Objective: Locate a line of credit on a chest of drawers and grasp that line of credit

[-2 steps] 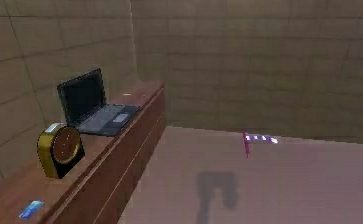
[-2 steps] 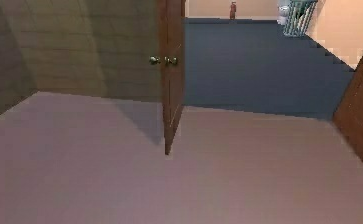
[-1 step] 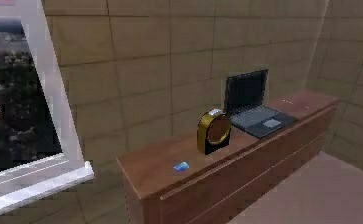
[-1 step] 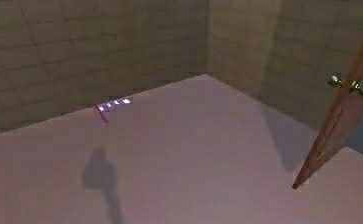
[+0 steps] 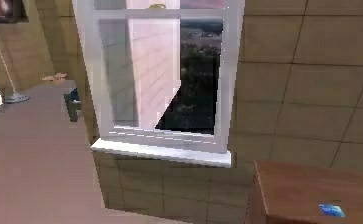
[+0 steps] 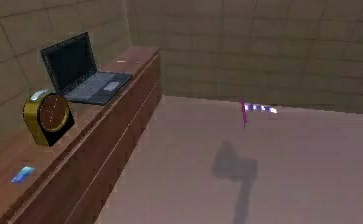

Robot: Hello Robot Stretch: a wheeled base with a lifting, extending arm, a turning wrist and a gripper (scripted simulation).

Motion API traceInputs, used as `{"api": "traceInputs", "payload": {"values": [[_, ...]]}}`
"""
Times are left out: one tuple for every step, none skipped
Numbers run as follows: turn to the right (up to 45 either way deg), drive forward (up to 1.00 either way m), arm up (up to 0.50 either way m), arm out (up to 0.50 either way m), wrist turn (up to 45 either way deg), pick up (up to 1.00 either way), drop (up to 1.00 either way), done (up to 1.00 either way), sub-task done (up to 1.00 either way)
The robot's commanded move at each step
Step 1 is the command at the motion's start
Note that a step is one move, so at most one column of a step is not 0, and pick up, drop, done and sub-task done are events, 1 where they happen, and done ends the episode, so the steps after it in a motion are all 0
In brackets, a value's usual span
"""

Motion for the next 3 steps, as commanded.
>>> {"api": "traceInputs", "payload": {"values": [[-39.0, 0.00, 0.00, 0.00, 0.0, 0.00, 0.00, 0.00, 0.00], [-6.0, 0.00, 0.00, 0.00, 0.0, 0.00, 0.00, 0.00, 0.00], [45.0, 0.00, 0.00, 0.00, 0.0, 0.00, 0.00, 0.00, 0.00]]}}
